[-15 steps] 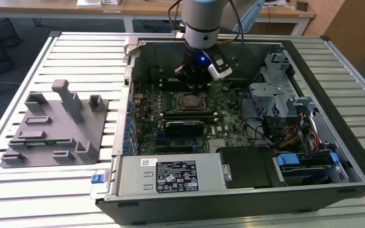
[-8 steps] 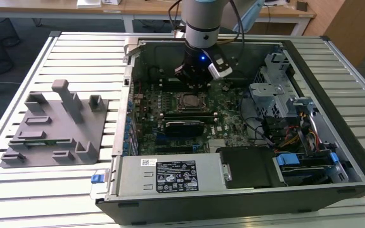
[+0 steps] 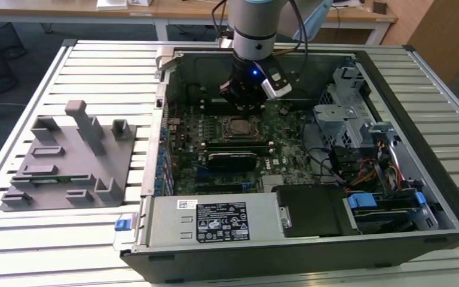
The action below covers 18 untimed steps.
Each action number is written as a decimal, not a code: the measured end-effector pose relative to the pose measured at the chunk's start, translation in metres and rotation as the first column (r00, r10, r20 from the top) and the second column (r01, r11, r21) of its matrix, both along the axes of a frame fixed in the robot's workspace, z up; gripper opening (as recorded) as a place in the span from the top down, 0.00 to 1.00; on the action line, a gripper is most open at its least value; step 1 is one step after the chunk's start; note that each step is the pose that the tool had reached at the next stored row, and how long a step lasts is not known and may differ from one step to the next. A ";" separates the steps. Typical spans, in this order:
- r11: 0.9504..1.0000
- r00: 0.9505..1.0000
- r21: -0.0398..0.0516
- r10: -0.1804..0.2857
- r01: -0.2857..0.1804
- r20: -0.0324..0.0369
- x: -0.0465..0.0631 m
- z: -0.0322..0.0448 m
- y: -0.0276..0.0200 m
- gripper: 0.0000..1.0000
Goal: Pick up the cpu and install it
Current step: 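Install the first cpu locking lever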
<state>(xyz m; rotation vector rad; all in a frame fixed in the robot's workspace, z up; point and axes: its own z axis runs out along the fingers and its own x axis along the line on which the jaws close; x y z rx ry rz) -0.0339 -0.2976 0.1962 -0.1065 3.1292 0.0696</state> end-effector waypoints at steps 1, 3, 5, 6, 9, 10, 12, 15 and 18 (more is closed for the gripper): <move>1.000 1.000 0.004 0.000 0.000 0.001 0.000 -0.0004 0.0004 0.89; 1.000 1.000 0.010 0.000 0.000 0.000 0.000 -0.0001 0.0004 0.89; 1.000 1.000 0.013 0.000 0.000 0.001 0.000 0.0012 0.0005 0.89; 1.000 1.000 0.013 0.000 0.000 0.000 0.000 0.0027 0.0004 0.89; 1.000 1.000 0.013 0.000 0.000 0.000 0.000 0.0094 0.0004 0.89; 1.000 1.000 0.013 0.000 0.000 0.000 0.000 0.0115 0.0004 0.89; 1.000 1.000 0.013 0.000 0.000 0.000 0.000 0.0124 0.0003 0.89; 1.000 1.000 0.013 0.000 0.000 0.000 0.000 0.0125 -0.0030 0.89; 1.000 1.000 0.013 0.000 0.000 0.000 0.000 0.0125 -0.0044 0.89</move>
